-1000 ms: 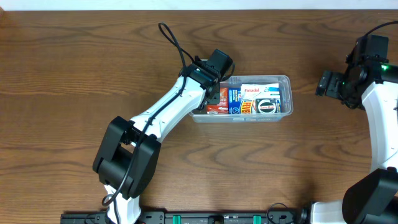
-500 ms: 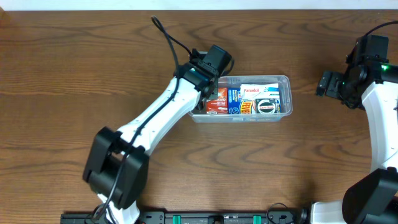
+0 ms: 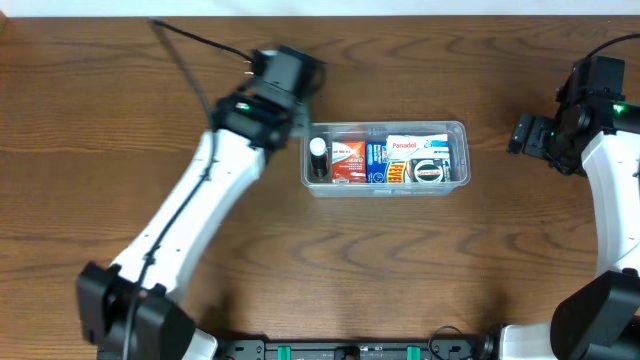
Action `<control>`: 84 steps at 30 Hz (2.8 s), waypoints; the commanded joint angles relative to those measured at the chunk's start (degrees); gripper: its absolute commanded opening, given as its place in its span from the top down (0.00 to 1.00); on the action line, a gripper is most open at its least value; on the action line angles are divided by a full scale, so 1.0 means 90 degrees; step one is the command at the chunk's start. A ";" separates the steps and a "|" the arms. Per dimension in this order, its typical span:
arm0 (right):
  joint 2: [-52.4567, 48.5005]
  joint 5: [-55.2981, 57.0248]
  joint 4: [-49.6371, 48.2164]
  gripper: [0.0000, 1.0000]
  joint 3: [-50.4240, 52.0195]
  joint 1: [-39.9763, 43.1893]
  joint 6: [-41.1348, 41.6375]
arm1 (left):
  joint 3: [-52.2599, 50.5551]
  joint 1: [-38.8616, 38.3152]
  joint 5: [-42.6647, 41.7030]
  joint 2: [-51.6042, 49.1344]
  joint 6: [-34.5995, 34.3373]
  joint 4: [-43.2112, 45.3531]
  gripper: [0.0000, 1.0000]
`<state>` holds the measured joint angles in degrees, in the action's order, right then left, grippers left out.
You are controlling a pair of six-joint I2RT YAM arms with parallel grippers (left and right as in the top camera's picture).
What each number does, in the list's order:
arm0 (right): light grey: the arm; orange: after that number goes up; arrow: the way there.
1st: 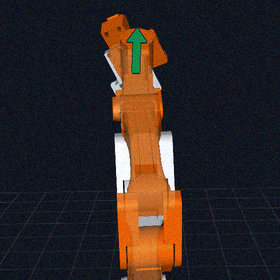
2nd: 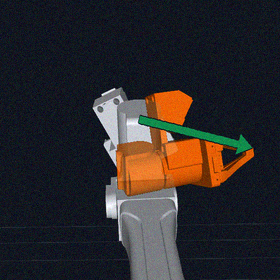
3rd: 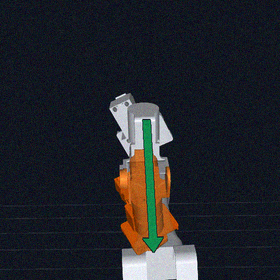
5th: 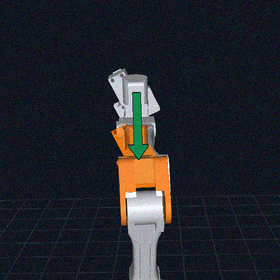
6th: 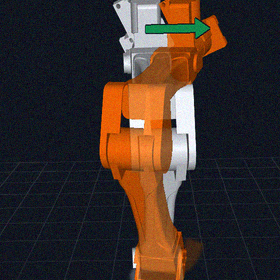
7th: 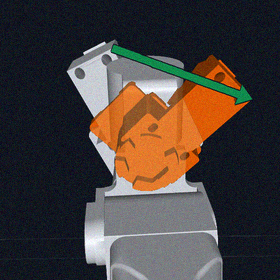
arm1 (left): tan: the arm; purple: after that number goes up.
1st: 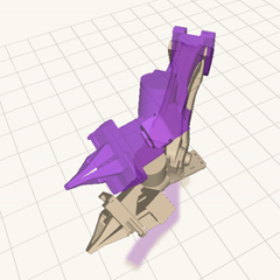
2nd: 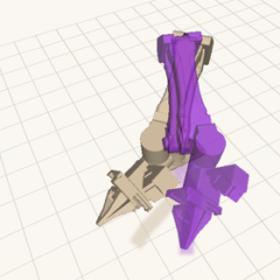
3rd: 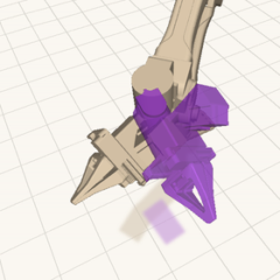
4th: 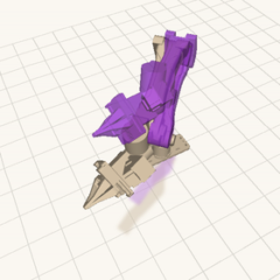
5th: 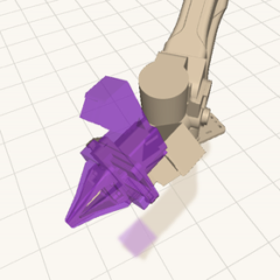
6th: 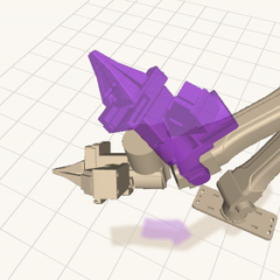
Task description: Pack container
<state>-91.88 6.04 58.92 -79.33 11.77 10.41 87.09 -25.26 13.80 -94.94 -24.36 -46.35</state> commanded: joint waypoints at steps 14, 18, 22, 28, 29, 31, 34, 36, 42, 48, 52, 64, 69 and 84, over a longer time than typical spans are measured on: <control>-0.0019 0.0041 0.0002 0.01 -0.0017 0.0019 -0.0046 | 0.0143 0.1537 0.0117 0.0379 0.0323 -0.0420 0.02; -0.0019 0.0041 0.0002 0.01 -0.0017 0.0019 -0.0046 | 0.0143 0.1537 0.0117 0.0379 0.0323 -0.0420 0.02; -0.0019 0.0041 0.0002 0.01 -0.0017 0.0019 -0.0046 | 0.0143 0.1537 0.0117 0.0379 0.0323 -0.0420 0.02; -0.0019 0.0041 0.0002 0.01 -0.0017 0.0019 -0.0046 | 0.0143 0.1537 0.0117 0.0379 0.0323 -0.0420 0.02; -0.0019 0.0041 0.0002 0.01 -0.0017 0.0019 -0.0046 | 0.0143 0.1537 0.0117 0.0379 0.0323 -0.0420 0.02; -0.0019 0.0041 0.0002 0.01 -0.0017 0.0019 -0.0046 | 0.0143 0.1537 0.0117 0.0379 0.0325 -0.0420 0.02; -0.0019 0.0039 0.0005 0.01 -0.0017 0.0019 -0.0046 | 0.0143 0.1537 0.0117 0.0379 0.0323 -0.0420 0.02; -0.0019 0.0041 0.0002 0.01 -0.0017 0.0019 -0.0046 | 0.0143 0.1537 0.0117 0.0379 0.0323 -0.0420 0.02; -0.0058 0.0032 0.0002 0.01 -0.0010 -0.0015 -0.0044 | 0.0143 0.1537 0.0117 0.0379 0.0323 -0.0420 0.02; 0.0551 0.0017 0.0002 0.01 0.0051 -0.0095 -0.0044 | 0.0143 0.1537 0.0117 0.0379 0.0323 -0.0420 0.02; 0.1630 0.0017 -0.0015 0.01 0.0367 -0.0508 -0.0044 | 0.0143 0.1537 0.0117 0.0379 0.0323 -0.0420 0.02; 0.6290 0.0333 -0.4609 0.01 0.4721 -0.2484 -0.0022 | 0.0143 0.1537 0.0117 0.0379 0.0323 -0.0420 0.02; 0.7849 0.0039 -0.6271 0.01 0.6392 -0.2322 -0.0019 | 0.0143 0.1537 0.0117 0.0379 0.0323 -0.0420 0.02; 0.9156 0.0015 -0.7866 0.01 0.8420 -0.2288 0.0129 | 0.0143 0.1537 0.0117 0.0379 0.0323 -0.0420 0.02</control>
<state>-10.70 6.46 -10.79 -5.50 -9.23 10.50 87.26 -11.62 14.13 -92.33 -22.22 -49.93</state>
